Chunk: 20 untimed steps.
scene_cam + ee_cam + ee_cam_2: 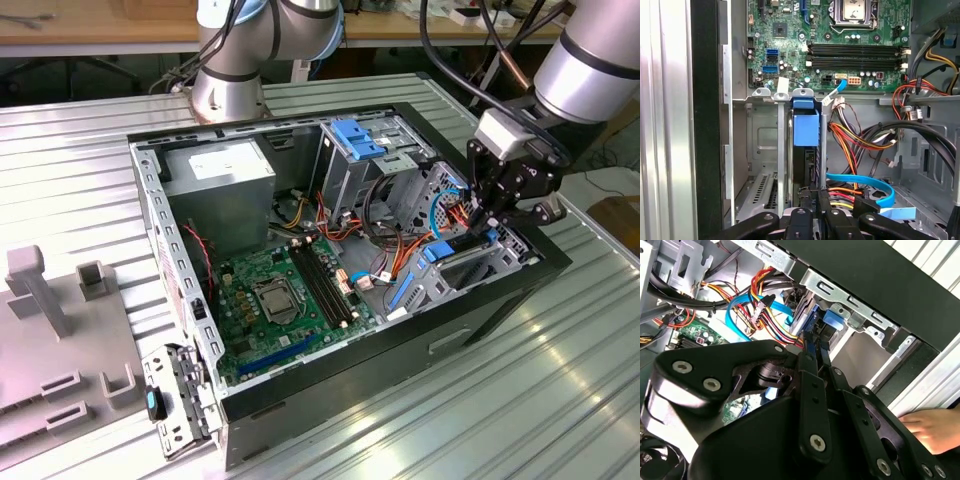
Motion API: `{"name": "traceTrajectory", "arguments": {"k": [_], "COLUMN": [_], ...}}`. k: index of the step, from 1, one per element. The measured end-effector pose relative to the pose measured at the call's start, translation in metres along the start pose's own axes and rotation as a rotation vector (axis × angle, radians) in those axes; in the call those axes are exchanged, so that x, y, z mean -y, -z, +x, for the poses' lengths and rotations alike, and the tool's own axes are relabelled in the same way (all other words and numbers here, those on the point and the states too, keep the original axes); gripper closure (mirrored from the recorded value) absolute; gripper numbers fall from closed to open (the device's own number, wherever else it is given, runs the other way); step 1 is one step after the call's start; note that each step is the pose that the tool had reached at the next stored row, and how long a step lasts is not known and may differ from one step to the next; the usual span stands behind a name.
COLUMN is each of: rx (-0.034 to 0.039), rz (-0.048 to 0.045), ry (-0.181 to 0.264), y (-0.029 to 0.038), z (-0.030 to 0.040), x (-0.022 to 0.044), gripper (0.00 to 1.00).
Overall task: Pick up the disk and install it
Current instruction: 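Insert the first disk wire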
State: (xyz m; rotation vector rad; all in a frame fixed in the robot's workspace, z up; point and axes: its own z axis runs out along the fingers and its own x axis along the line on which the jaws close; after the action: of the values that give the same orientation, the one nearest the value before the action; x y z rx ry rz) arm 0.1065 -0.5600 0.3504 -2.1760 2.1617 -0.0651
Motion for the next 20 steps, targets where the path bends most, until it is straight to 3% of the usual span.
{"name": "traceTrajectory", "arguments": {"k": [20], "rx": [-0.0007], "rz": [0.0], "ry": [0.0], "y": [-0.0044], "z": [0.0001], "x": [0.0016], "gripper": [0.84]}}
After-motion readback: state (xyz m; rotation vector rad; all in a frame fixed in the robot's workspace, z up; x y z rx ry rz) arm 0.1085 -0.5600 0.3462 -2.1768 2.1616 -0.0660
